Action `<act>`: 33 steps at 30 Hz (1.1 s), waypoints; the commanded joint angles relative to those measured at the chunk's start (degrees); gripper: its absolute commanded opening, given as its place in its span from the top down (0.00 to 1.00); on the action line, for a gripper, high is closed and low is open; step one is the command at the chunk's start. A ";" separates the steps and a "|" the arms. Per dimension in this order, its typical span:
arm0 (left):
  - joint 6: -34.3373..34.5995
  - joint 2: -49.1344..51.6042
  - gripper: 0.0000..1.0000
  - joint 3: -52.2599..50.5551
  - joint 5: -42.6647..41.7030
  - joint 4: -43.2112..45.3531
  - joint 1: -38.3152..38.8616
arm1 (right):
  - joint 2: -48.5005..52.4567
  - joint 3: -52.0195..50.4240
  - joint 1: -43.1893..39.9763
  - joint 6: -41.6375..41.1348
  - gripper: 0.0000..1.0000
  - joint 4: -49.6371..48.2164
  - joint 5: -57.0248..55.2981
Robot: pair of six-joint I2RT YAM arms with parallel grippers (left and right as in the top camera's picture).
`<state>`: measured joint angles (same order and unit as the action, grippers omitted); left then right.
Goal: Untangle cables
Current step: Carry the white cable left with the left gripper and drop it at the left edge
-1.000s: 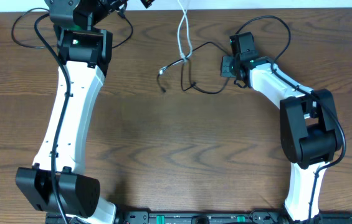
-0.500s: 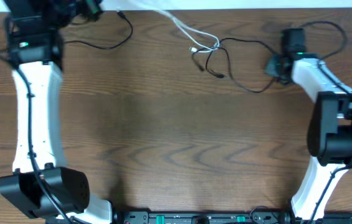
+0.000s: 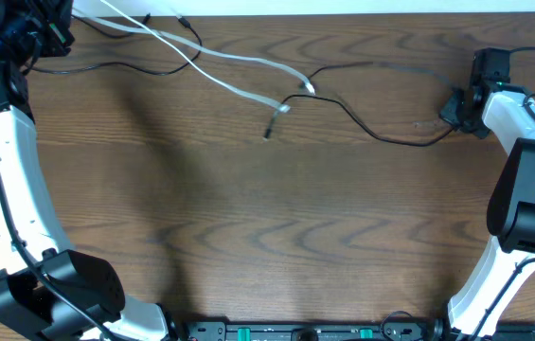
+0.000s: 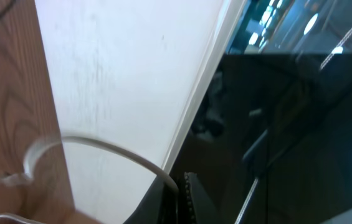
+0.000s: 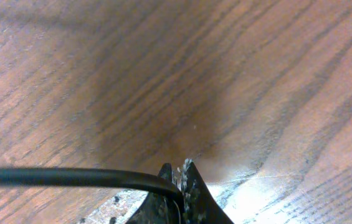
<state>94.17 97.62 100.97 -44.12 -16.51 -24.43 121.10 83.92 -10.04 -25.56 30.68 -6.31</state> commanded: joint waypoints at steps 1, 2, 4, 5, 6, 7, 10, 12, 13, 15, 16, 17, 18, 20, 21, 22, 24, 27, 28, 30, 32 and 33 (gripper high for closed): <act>-1.42 -1.40 0.93 0.90 6.49 0.22 -2.38 | -1.75 0.39 -0.11 -4.72 0.99 1.03 -5.29; -1.66 -1.40 0.93 0.90 6.95 0.24 -2.91 | -1.75 0.39 -0.11 -5.40 0.99 1.38 -5.79; -2.03 -1.40 0.93 0.90 6.88 0.17 -3.28 | -1.75 0.39 -0.07 -5.68 0.99 1.55 -5.09; -2.05 -1.40 0.93 0.90 6.91 0.02 -3.30 | -1.75 0.39 -0.04 -5.73 0.99 1.90 -5.16; -2.29 -1.40 0.93 0.90 6.93 -0.11 -3.32 | -1.75 0.39 -0.04 -5.73 0.99 1.95 -5.16; -2.29 -1.40 0.92 0.87 6.95 -0.26 -3.30 | -1.75 0.39 -0.07 -5.77 0.99 1.92 -5.16; -2.47 -1.40 0.92 0.83 6.49 -1.09 -3.04 | -1.75 0.39 0.00 -6.12 0.99 1.86 -2.56; -2.43 -1.40 0.93 0.83 5.60 -1.01 -2.49 | -1.73 0.39 0.17 -6.10 0.99 1.92 0.33; -2.34 -1.40 0.93 0.83 5.57 -0.96 -2.16 | -1.73 0.39 0.31 -6.12 0.99 1.90 0.96; -1.49 -1.40 0.93 0.85 5.05 0.04 -1.22 | -1.73 0.39 0.66 -6.12 0.98 1.75 2.27; -0.98 -1.40 0.93 0.85 4.17 0.98 -0.79 | -1.73 0.39 0.76 -6.12 0.96 1.70 2.64; -0.42 -1.40 0.93 0.85 3.08 2.32 -0.22 | -1.73 0.39 0.94 -6.12 0.92 1.73 2.89; -0.02 -1.40 0.93 0.85 2.05 3.76 0.26 | -1.73 0.39 1.14 -6.12 0.87 1.75 2.89; 1.18 -1.40 0.93 0.85 -0.11 7.26 1.29 | -1.73 0.39 1.49 -6.12 0.72 1.81 2.91; 1.73 -1.40 0.93 0.85 -0.52 8.33 1.77 | -1.73 0.39 1.68 -6.12 0.60 1.81 2.91; 2.23 -1.42 0.93 0.85 -0.52 8.81 2.32 | -1.73 0.39 1.92 -6.12 0.49 1.84 2.91; 2.34 -1.42 0.92 0.85 -0.44 8.92 3.23 | -1.73 0.39 2.56 -6.12 0.37 1.88 2.89; 1.97 -1.40 0.92 0.83 -0.20 6.64 4.92 | -1.73 0.39 3.56 -6.12 0.12 1.84 2.86; 1.60 -1.40 0.93 0.83 -0.22 6.32 5.25 | -1.73 0.39 3.72 -6.12 0.09 1.81 2.86; -0.35 -1.36 0.92 0.83 0.31 6.23 5.51 | -1.73 0.39 4.04 -6.12 0.07 1.84 2.86; -3.13 -1.36 0.93 0.79 2.49 5.38 5.49 | -1.73 0.39 4.22 -6.12 0.07 1.88 2.86; -3.91 -1.36 0.92 0.79 3.87 4.28 5.49 | -1.73 0.39 4.28 -6.12 0.07 1.92 2.86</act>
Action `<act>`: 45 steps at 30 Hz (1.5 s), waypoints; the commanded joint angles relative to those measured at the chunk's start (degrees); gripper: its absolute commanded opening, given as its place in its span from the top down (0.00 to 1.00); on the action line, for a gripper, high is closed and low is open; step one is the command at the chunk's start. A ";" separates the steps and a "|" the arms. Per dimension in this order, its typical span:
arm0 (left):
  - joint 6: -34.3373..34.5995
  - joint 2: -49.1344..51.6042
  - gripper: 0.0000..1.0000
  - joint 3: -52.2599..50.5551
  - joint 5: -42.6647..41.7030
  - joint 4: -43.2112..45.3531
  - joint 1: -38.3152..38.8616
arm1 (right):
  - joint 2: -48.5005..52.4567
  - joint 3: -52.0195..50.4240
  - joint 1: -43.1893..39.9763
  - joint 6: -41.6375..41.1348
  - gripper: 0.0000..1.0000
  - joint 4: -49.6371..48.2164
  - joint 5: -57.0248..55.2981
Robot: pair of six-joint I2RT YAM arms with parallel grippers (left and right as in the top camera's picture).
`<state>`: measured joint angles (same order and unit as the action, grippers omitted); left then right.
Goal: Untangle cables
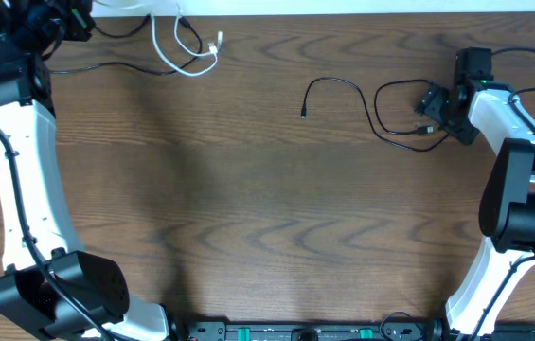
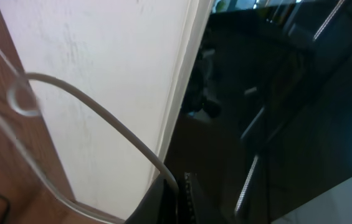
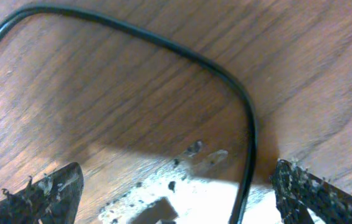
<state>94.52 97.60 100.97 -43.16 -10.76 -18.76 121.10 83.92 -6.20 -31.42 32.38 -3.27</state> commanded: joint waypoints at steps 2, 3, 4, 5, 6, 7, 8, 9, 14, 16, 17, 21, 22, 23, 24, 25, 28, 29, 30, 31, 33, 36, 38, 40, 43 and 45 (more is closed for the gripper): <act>-5.70 -1.33 0.93 0.79 7.17 -5.68 -0.46 | -1.73 0.39 0.55 -0.26 0.02 0.24 -0.17; -6.51 -1.33 0.92 0.79 9.49 -7.78 -0.50 | -1.73 0.39 0.59 -0.26 0.01 0.24 -0.17; -7.54 -1.33 0.93 0.79 11.96 -9.79 -0.61 | -1.73 0.39 0.61 -0.26 0.01 0.22 -0.17; -8.96 -1.33 0.92 0.79 14.84 -11.85 -0.85 | -1.73 0.39 0.61 -0.26 0.01 0.22 -0.17; -10.82 -1.33 0.93 0.79 18.16 -13.64 -1.05 | -1.73 0.39 0.61 -0.26 0.01 0.22 -0.17; -12.52 -1.33 0.93 0.79 21.00 -14.82 -1.25 | -1.73 0.39 0.63 -0.26 0.01 0.22 -0.20; -14.16 -1.33 0.93 0.79 24.17 -15.82 -1.51 | -1.73 0.39 0.63 -0.26 0.01 0.22 -0.17; -15.78 -1.33 0.93 0.79 27.10 -16.31 -1.79 | -1.73 0.39 0.63 -0.24 0.01 0.22 -0.17; -19.50 -1.33 0.93 0.79 39.21 -14.71 -4.24 | -1.73 0.39 0.63 -0.26 0.01 0.22 -0.17; -21.79 -1.27 0.93 0.79 41.92 -12.28 -5.81 | -1.73 0.39 0.63 -0.26 0.01 0.24 -0.15; -23.37 -1.27 0.92 0.79 43.63 -10.86 -6.73 | -1.73 0.39 0.63 -0.26 0.01 0.24 -0.15; -30.34 -0.94 0.93 0.79 49.68 -8.33 -10.49 | -1.73 0.39 0.63 -0.26 0.01 0.22 -0.15; -31.54 -0.57 0.92 0.79 50.80 -8.17 -11.28 | -1.73 0.39 0.68 -0.26 0.01 0.22 -0.04; -32.46 -0.15 0.93 0.79 51.65 -7.96 -12.00 | -1.73 0.39 0.68 -0.26 0.01 0.20 0.31; -33.22 0.37 0.92 0.79 52.57 -7.56 -12.68 | -1.73 0.39 0.68 -0.26 0.01 0.17 0.72; -33.48 1.09 0.92 0.79 53.59 -6.91 -13.49 | -1.73 0.39 0.68 -0.26 0.01 0.17 1.18; -33.46 3.08 0.92 0.79 55.39 -4.74 -15.69 | -1.73 0.39 0.68 -0.24 0.01 0.26 1.88; -33.46 3.72 0.92 0.79 55.43 -4.15 -16.31 | -1.73 0.39 0.68 -0.24 0.01 0.44 2.23; -33.73 4.50 0.93 0.79 55.45 -3.63 -16.90 | -1.73 0.39 0.68 -0.26 0.01 0.63 2.51; -34.42 5.31 0.93 0.79 55.45 -3.28 -17.31 | -1.73 0.39 0.68 -0.26 0.01 0.70 2.97; -36.48 7.65 0.92 0.79 55.43 -3.23 -18.21 | -1.73 0.39 0.68 -0.26 0.01 0.70 4.26; -41.46 10.78 0.92 0.79 55.43 -3.41 -18.45 | -1.73 0.39 0.68 -0.24 0.01 0.66 5.88; -43.54 13.55 0.93 0.79 55.43 -3.45 -18.45 | -1.73 0.39 0.68 -0.24 0.01 0.98 6.29; -43.52 15.39 0.92 0.79 55.36 -3.45 -18.45 | -1.73 0.39 0.70 -0.24 0.01 1.29 7.48; -43.80 17.81 0.92 0.79 53.24 -2.99 -18.45 | -1.73 0.39 0.87 -0.24 0.01 1.46 10.67; -46.23 19.23 0.93 0.79 48.89 -1.29 -18.40 | -1.73 0.39 1.31 -0.24 0.01 1.25 11.96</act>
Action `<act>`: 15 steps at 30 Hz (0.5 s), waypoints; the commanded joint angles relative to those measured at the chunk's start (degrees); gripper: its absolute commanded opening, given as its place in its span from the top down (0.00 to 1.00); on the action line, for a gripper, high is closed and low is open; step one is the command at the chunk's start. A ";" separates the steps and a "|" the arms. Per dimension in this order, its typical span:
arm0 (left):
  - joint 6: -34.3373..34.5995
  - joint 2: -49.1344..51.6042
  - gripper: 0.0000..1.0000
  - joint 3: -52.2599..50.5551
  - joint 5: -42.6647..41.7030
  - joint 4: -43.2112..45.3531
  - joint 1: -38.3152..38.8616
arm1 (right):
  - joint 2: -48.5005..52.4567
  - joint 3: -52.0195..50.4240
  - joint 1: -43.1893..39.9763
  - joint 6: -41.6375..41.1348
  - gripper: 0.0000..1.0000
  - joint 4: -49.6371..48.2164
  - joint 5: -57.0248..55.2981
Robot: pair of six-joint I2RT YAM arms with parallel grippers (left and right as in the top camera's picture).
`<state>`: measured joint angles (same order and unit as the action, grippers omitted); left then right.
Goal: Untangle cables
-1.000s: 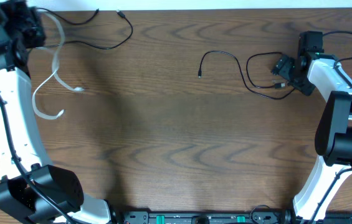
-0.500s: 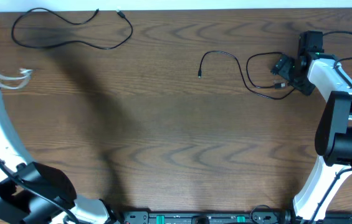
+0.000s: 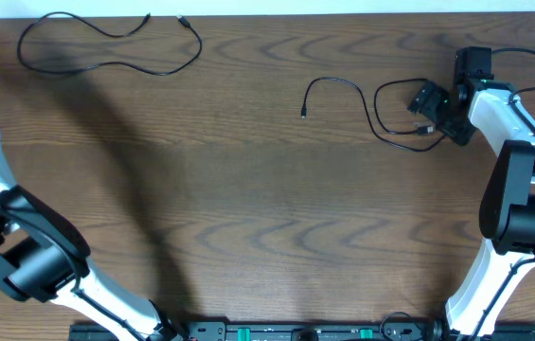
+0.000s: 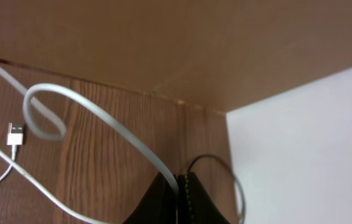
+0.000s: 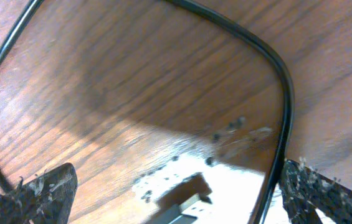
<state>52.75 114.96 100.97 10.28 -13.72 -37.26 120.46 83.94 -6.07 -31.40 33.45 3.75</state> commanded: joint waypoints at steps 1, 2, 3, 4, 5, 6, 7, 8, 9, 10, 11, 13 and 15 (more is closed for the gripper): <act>-6.27 2.38 0.92 0.79 -7.06 2.86 0.11 | -1.09 0.37 1.44 -0.26 0.01 0.15 5.01; -8.15 2.71 0.93 0.79 -9.03 4.15 0.28 | -1.09 0.37 1.86 -0.24 0.01 0.11 4.92; -9.92 2.82 0.93 0.79 -10.16 5.29 0.39 | -1.09 0.37 2.19 -0.24 0.01 0.07 4.79; -11.58 2.82 0.93 0.79 -10.60 6.34 0.63 | -1.09 0.37 2.58 -0.24 0.01 -0.02 4.79; -13.77 2.82 0.93 0.79 -10.62 7.72 0.85 | -1.09 0.37 2.91 -0.24 0.01 -0.24 4.79; -15.56 2.82 0.93 0.79 -10.62 8.83 1.03 | -1.09 0.37 3.23 -0.24 0.01 -0.46 4.79; -17.27 2.82 0.93 0.79 -10.64 9.66 1.14 | -1.09 0.37 3.54 -0.24 0.01 -0.68 4.79; -19.65 2.84 0.93 0.79 -10.62 10.25 1.22 | -1.09 0.37 3.80 -0.24 0.01 -0.81 4.79; -21.64 2.86 0.92 0.79 -10.45 10.38 1.22 | -1.09 0.37 4.02 -0.24 0.01 -0.90 4.79; -23.34 2.95 0.93 0.79 -10.43 10.34 1.20 | -1.09 0.37 4.22 -0.24 0.01 -0.90 4.76; -24.59 3.17 0.93 0.79 -10.34 10.03 1.16 | -1.09 0.37 4.37 -0.24 0.01 -0.90 4.79; -26.08 3.89 0.92 0.79 -10.27 8.46 1.05 | -1.09 0.37 4.68 -0.24 0.01 -0.94 4.76; -27.50 4.85 0.92 0.79 -10.27 6.45 1.05 | -1.09 0.37 4.92 -0.24 0.01 -1.14 4.79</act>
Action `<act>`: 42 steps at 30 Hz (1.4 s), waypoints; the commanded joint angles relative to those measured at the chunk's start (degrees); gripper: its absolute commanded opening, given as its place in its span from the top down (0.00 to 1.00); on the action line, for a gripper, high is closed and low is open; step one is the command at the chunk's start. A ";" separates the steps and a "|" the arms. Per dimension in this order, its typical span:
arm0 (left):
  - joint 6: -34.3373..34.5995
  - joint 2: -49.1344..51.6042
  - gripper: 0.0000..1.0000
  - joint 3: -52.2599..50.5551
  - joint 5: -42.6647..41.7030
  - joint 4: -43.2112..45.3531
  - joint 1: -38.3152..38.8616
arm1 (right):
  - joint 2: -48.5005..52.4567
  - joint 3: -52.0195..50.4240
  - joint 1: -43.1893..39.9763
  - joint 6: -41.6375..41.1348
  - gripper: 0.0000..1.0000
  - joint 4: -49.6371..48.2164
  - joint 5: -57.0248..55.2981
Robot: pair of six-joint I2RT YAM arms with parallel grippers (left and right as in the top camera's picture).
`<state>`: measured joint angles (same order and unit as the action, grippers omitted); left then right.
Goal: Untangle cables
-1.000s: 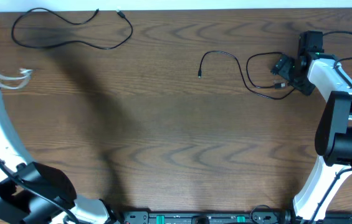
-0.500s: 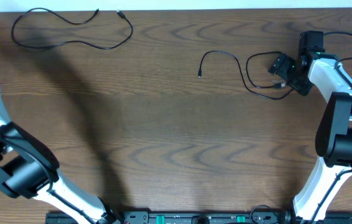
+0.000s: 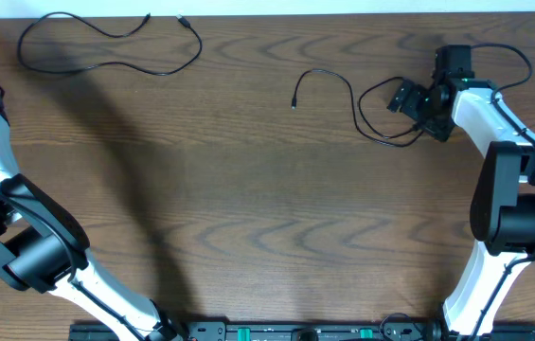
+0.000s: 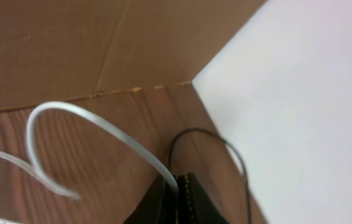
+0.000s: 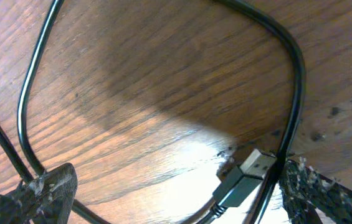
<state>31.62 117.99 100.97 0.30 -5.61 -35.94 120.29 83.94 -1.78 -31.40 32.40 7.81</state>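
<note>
A white cable (image 4: 95, 121) runs up in a loop from my left gripper (image 4: 179, 182), which is shut on it at the table's far left corner; the overhead view shows neither this cable nor the left fingers. A thin black cable (image 3: 354, 104) lies loose at the back right, its free end toward the middle. My right gripper (image 3: 417, 106) sits low over that cable's coils, open. In the right wrist view the gripper (image 5: 179, 199) has its fingers (image 5: 45, 190) wide apart, with a black USB plug (image 5: 244, 174) and cable strands lying between them.
A second black cable (image 3: 166, 73) lies in a long loop at the back left of the wooden table (image 3: 267, 218); a strand of black cable (image 4: 208, 135) also shows by the left gripper. A cardboard wall (image 4: 70, 43) and a white surface (image 4: 300, 93) border that corner.
My right gripper, still open, has shifted a little to the left, and the black cable's coils and free end moved left with it. The USB plug now lies between its fingers. Left still holds the white cable.
First the white and black cables crossed at the back middle, each gripper shut on one. Then the white cable lay bunched at the back left, apart from the black one, and my right gripper was open. Later the white cable had left the overhead view with my left gripper.
</note>
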 commanded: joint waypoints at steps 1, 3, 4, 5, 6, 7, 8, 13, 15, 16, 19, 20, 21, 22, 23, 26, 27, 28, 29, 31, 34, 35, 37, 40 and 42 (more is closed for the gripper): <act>-6.58 2.38 0.92 0.70 -0.26 -2.51 -0.26 | -0.92 0.37 0.70 -0.24 0.01 -0.13 0.72; -6.54 3.37 0.92 0.57 -0.26 -3.85 -0.26 | -0.92 0.37 0.79 -0.24 0.01 -0.22 0.74; -6.56 3.80 0.92 0.57 -0.24 -4.26 -0.33 | -0.92 0.37 0.83 -0.24 0.01 -0.17 0.74; -6.54 4.13 0.88 0.57 0.15 -4.44 -0.37 | -0.92 0.37 0.83 -0.24 0.01 -0.04 0.76; -6.54 4.28 0.74 0.57 0.90 -4.63 -0.42 | -0.92 0.37 0.87 -0.17 0.01 0.04 0.76; -6.54 4.37 0.62 0.55 1.55 -4.66 -0.44 | -0.92 0.37 0.94 0.28 0.01 0.15 0.79; -6.54 4.37 0.52 0.52 2.23 -4.90 -0.52 | -0.92 0.37 1.05 0.46 0.01 0.26 0.74; -6.58 4.37 0.22 0.52 2.29 -7.85 -0.70 | -0.92 0.37 1.14 0.83 0.01 0.26 0.76; -6.56 4.37 0.20 0.52 2.29 -8.96 -0.70 | -0.92 0.37 1.14 0.83 0.01 0.26 0.74; -6.56 4.37 0.19 0.52 2.29 -9.29 -0.70 | -0.92 0.37 1.14 0.85 0.01 0.28 0.74; -7.08 4.37 0.18 0.52 3.87 -9.57 -0.96 | -0.92 0.37 1.14 1.84 0.01 0.52 0.76; -7.58 4.37 0.18 0.52 5.84 -9.70 -1.16 | -0.92 0.37 1.14 1.95 0.01 0.76 0.76; -7.98 4.39 0.18 0.52 7.63 -10.10 -1.38 | -0.92 0.37 1.14 1.95 0.01 0.98 0.76; -9.25 4.39 0.18 0.52 8.70 -10.71 -1.70 | -0.92 0.37 1.14 2.03 0.01 1.29 0.76; -11.63 4.44 0.18 0.52 8.79 -11.39 -1.95 | -0.92 0.37 1.14 2.40 0.01 1.38 0.81; -21.16 5.27 0.18 0.52 8.85 -15.32 -2.71 | -0.92 0.37 1.14 2.38 0.01 1.53 0.76; -26.73 6.32 0.18 0.52 10.43 -18.73 -3.19 | -0.92 0.37 1.14 2.38 0.01 1.46 0.79; -28.52 6.84 0.18 0.52 11.69 -20.20 -3.37 | -0.92 0.37 1.14 2.38 0.01 1.44 0.79; -29.97 7.28 0.17 0.52 13.53 -21.55 -3.63 | -0.92 0.37 1.14 2.36 0.01 1.44 0.76; -31.41 8.17 0.17 0.52 18.01 -24.06 -4.28 | -0.92 0.37 1.14 2.40 0.01 1.46 0.76; -31.65 8.90 0.11 0.52 22.53 -27.63 -5.92 | -0.92 0.37 1.14 3.43 0.01 1.64 0.79; -31.63 8.90 0.11 0.52 22.49 -28.57 -6.56 | -0.92 0.37 1.14 3.43 0.01 1.75 0.79; -31.63 8.90 0.11 0.52 22.32 -29.66 -7.63 | -0.92 0.37 1.14 3.85 0.01 1.90 0.79; -31.63 8.90 0.11 0.52 22.03 -31.15 -8.70 | -0.92 0.37 1.14 4.28 0.01 1.88 0.79; -31.63 8.87 0.11 0.52 22.03 -31.47 -9.18 | -0.92 0.37 1.14 4.26 0.01 1.86 0.81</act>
<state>1.21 127.00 100.97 20.40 -36.32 -44.18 120.25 83.94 -1.04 -28.08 33.87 8.19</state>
